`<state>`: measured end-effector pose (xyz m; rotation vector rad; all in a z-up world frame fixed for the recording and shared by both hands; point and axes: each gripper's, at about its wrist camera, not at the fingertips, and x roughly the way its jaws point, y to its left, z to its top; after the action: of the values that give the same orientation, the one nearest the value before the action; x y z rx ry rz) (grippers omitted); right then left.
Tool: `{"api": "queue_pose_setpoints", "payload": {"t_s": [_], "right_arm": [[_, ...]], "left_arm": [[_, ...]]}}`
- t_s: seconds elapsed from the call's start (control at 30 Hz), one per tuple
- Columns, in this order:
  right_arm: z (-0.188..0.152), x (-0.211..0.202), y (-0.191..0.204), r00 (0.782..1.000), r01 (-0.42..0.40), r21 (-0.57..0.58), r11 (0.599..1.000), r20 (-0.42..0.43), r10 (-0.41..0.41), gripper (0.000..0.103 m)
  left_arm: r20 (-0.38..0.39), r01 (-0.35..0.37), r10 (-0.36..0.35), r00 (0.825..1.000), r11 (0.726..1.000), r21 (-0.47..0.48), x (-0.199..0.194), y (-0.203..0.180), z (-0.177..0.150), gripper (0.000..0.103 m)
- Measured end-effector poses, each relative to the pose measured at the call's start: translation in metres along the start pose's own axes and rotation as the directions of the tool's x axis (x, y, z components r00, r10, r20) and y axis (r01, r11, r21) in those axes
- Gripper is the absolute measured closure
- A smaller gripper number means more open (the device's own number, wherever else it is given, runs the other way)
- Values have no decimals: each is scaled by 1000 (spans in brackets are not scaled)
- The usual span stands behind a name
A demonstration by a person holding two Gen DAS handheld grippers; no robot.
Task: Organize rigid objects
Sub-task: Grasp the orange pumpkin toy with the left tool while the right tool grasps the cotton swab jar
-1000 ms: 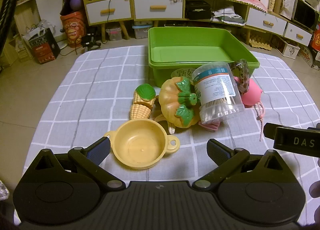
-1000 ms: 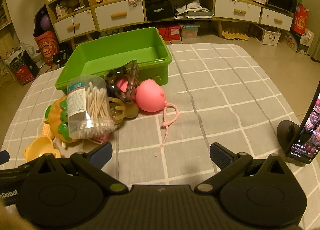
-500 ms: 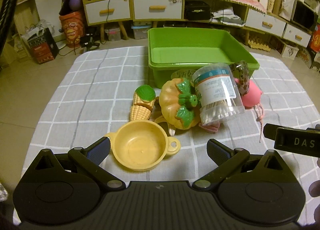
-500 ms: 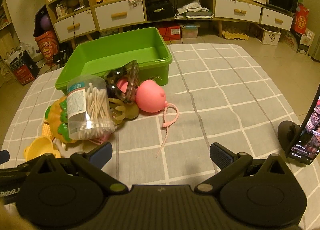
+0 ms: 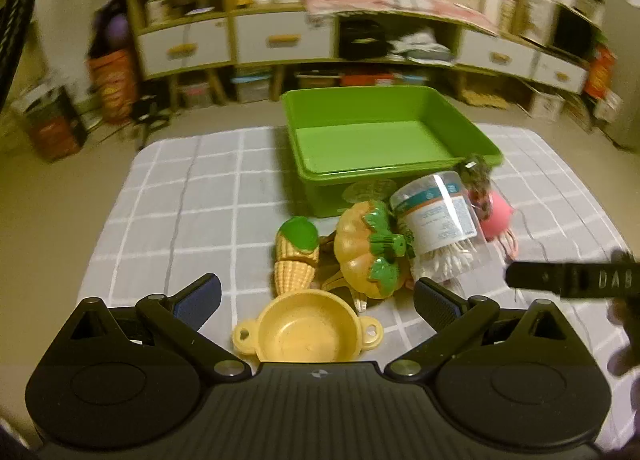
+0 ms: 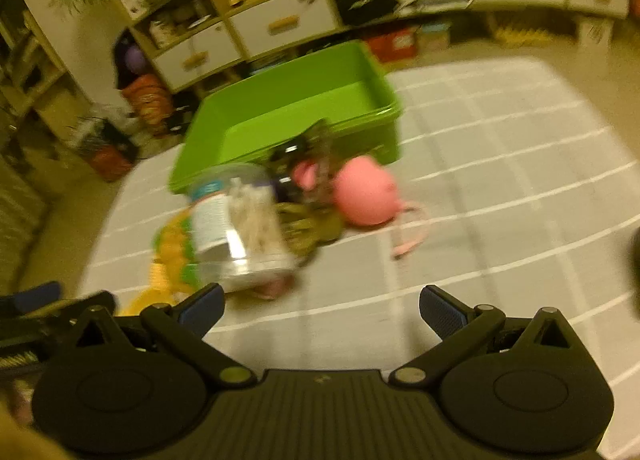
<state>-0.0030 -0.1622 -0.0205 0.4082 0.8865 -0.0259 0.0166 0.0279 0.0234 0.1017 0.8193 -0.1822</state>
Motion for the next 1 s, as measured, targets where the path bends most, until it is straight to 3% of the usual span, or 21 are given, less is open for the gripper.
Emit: {"api": "queue_pose_setpoints", "payload": {"t_s": [0.23,0.37,0.5,1.0], "right_arm": [[10,16,-1,991,-122,104,987,-36,126,25],[12,25,-7,978,-189,183,965,-58,202,25],[14,35,-15,957,-265,263,928,-42,286,25],[17,54,-11,957,-268,283,921,-29,288,36]], "left_arm": [[74,67,-88,993,968,243,14,-10,-3,2],[47,119,-145,988,928,353,31,-18,-4,2],[43,168,-202,978,901,399,44,-23,-7,2],[91,131,-223,970,804,579,70,-44,-22,4]]}}
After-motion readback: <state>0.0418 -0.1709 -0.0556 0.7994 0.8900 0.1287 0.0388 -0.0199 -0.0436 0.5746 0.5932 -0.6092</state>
